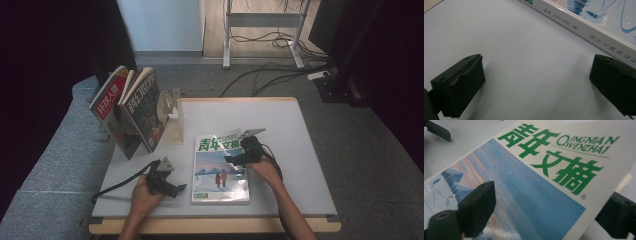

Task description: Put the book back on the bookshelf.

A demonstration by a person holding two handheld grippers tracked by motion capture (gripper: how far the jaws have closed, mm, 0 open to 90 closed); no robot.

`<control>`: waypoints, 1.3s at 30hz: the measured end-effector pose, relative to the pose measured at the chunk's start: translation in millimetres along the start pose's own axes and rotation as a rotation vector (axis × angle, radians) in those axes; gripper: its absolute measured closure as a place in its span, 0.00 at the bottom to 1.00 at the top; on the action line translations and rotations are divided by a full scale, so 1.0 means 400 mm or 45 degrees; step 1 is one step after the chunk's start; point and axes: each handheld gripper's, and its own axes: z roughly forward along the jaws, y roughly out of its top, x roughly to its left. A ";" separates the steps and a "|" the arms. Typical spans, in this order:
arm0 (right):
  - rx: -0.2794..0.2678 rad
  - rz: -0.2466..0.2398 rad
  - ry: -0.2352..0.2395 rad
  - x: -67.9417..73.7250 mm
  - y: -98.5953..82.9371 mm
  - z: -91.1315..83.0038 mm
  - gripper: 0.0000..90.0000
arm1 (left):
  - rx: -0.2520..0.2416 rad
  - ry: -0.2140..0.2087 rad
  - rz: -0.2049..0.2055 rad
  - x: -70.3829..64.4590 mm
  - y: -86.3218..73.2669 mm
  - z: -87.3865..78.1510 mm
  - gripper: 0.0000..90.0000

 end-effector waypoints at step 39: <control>-0.171 -0.123 0.055 0.054 0.078 -0.148 0.96 | -0.149 -0.216 -0.164 0.023 0.052 -0.040 0.14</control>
